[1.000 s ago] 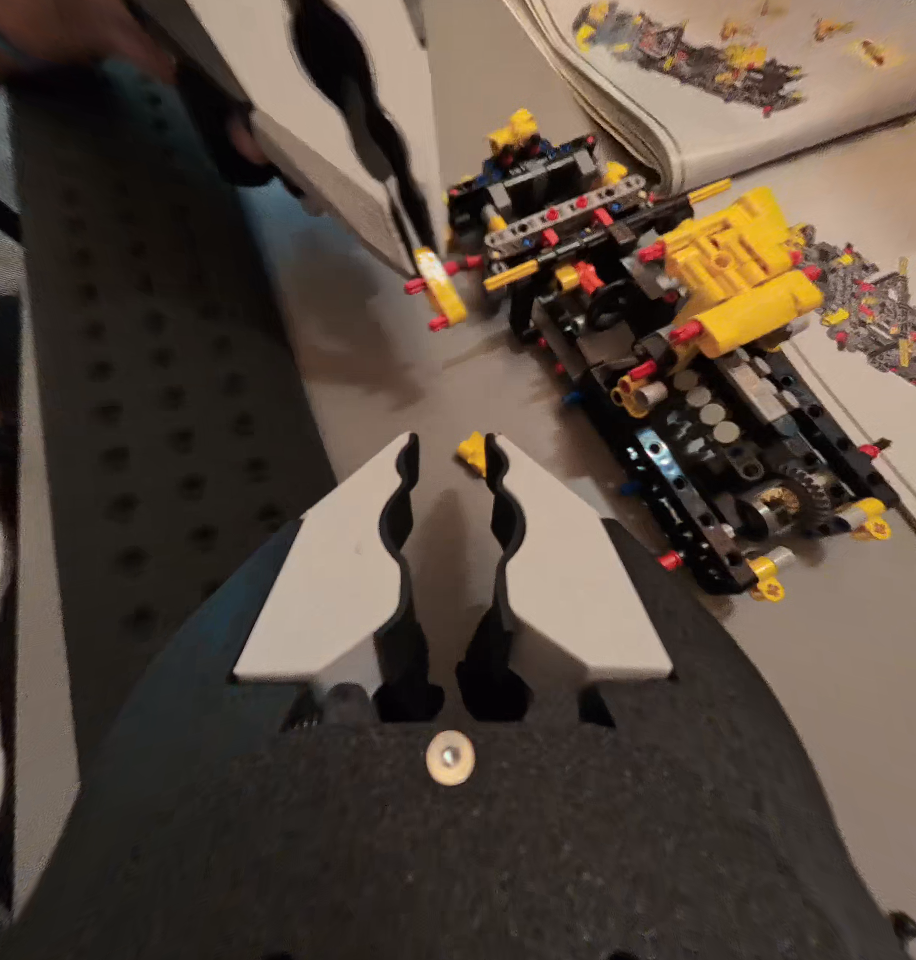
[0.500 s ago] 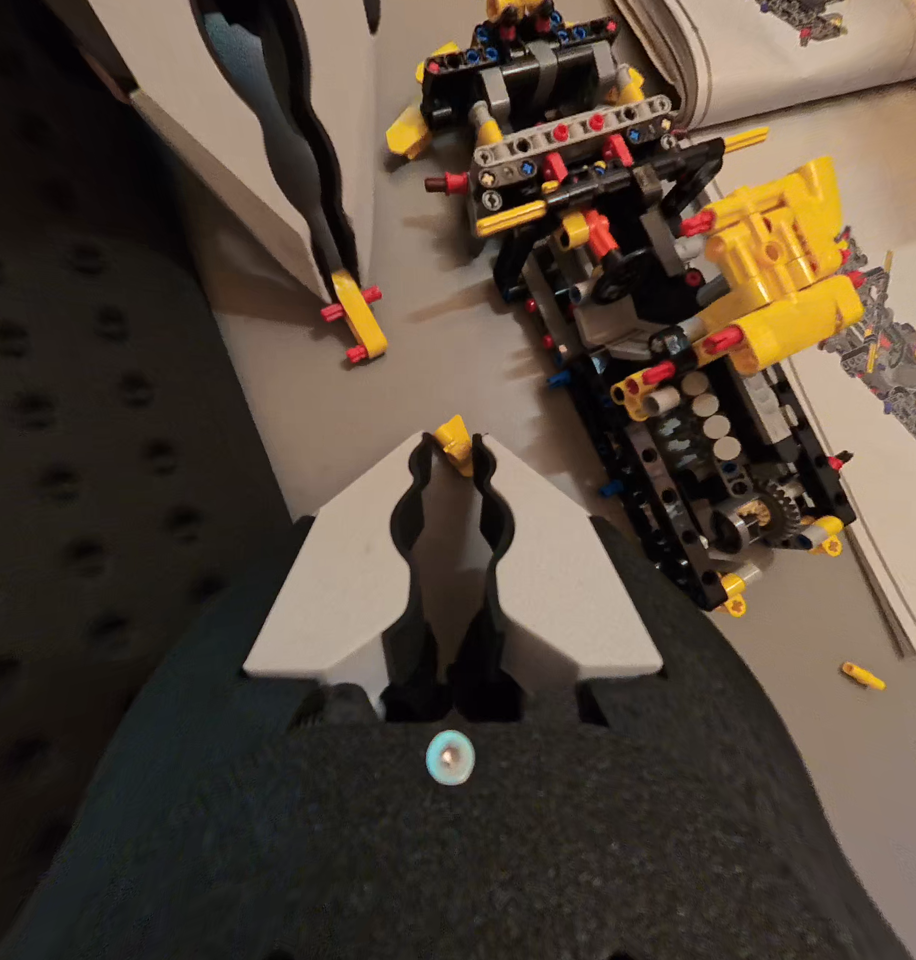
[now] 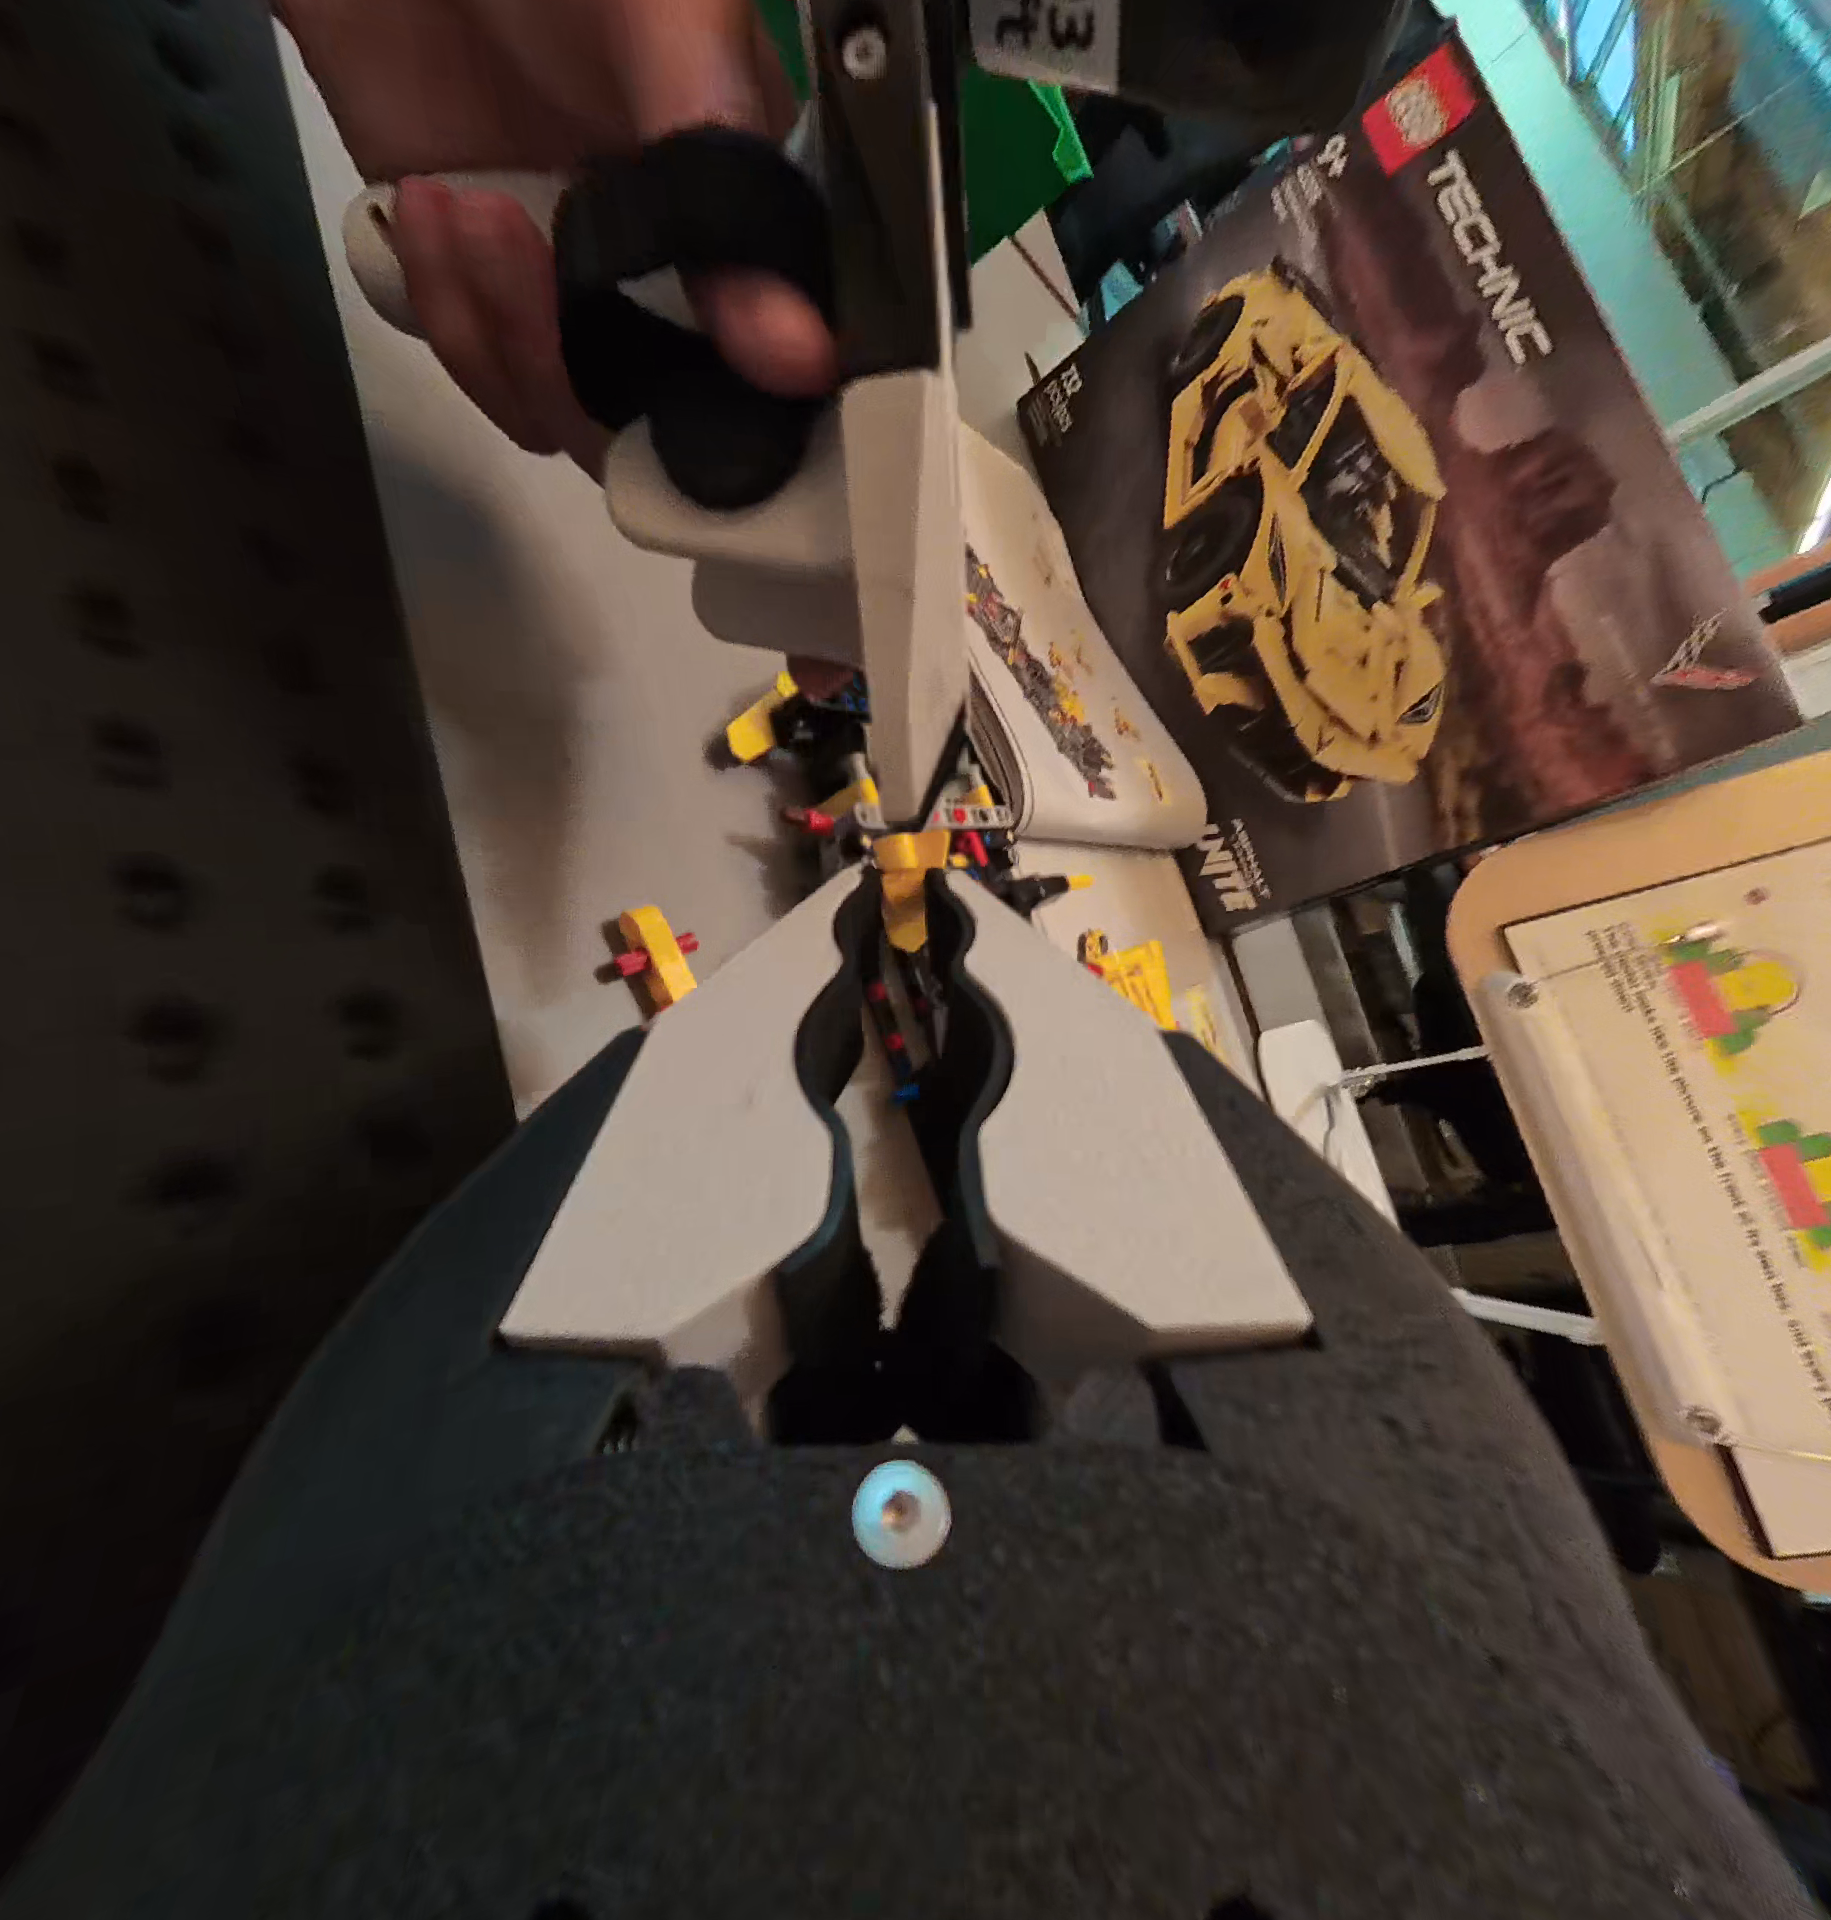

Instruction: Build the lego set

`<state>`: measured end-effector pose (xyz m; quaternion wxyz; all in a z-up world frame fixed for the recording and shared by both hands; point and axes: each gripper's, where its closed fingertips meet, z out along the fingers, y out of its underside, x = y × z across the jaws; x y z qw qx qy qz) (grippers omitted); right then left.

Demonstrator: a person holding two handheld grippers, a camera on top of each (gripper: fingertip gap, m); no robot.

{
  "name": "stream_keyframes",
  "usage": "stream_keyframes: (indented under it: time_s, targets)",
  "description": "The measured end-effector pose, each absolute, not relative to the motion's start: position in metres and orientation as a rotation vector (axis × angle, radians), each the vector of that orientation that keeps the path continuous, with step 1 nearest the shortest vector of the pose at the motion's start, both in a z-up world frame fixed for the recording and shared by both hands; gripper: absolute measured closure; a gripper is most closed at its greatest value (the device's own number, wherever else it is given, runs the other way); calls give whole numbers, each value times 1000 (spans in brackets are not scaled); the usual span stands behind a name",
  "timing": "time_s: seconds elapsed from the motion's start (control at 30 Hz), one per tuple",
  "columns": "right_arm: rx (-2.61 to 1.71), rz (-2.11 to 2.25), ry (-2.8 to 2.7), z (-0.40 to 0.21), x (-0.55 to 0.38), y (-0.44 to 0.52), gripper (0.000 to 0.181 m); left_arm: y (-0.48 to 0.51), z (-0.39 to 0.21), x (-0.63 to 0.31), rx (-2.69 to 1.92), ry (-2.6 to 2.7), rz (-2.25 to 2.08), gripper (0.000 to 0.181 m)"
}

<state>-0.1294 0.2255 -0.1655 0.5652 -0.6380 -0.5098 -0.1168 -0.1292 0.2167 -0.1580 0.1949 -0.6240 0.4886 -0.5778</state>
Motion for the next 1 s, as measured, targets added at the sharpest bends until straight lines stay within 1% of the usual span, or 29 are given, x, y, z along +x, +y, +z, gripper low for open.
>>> stream_keyframes:
  time_s: [0.03, 0.13, 0.2, 0.3, 0.37, 0.4, 0.47, 0.5, 0.53, 0.57, 0.67, 0.73, 0.9, 1.0]
  targets:
    - [-1484, -283, -1212, -165, -133, 225, 174, 217, -159, -129, -1744, 1375, -1608, 166]
    - [-1429, -365, -1243, -162, -137, 223, 174, 213, -160, -130, -1740, 1403, -1616, 174]
    - [-1421, -368, -1243, -163, -137, 223, 174, 213, -161, -131, -1724, 1428, -1578, 174]
    - [-1515, -199, -1149, -164, -137, 224, 174, 215, -162, -131, -1658, 1476, -1459, 174]
    - [-1610, -5, -1039, -159, -133, 222, 171, 224, -160, -129, -1537, 1512, -1229, 174]
    - [-1663, 108, -955, -156, -130, 221, 165, 229, -157, -129, -1415, 1538, -1060, 174]
    - [-1791, 345, -706, -152, -119, 227, 161, 229, -147, -128, -1103, 1580, -711, 174]
    - [-1818, 510, -621, -149, -122, 224, 150, 226, -146, -127, -992, 1593, -574, 174]
    - [-1813, 656, -527, -144, -126, 222, 144, 224, -151, -125, -924, 1617, -460, 174]
    - [-1806, 721, -432, -141, -125, 223, 143, 221, -154, -124, -855, 1634, -358, 174]
    - [-1800, 641, -409, -142, -120, 222, 146, 218, -151, -122, -751, 1618, -225, 174]
    - [-1794, 573, -439, -142, -119, 222, 154, 222, -149, -123, -744, 1597, -191, 174]
    - [-1813, 556, -452, -146, -127, 225, 151, 225, -149, -124, -696, 1587, -65, 174]
    - [-1810, 570, -438, -146, -129, 226, 153, 228, -148, -125, -682, 1577, -30, 174]
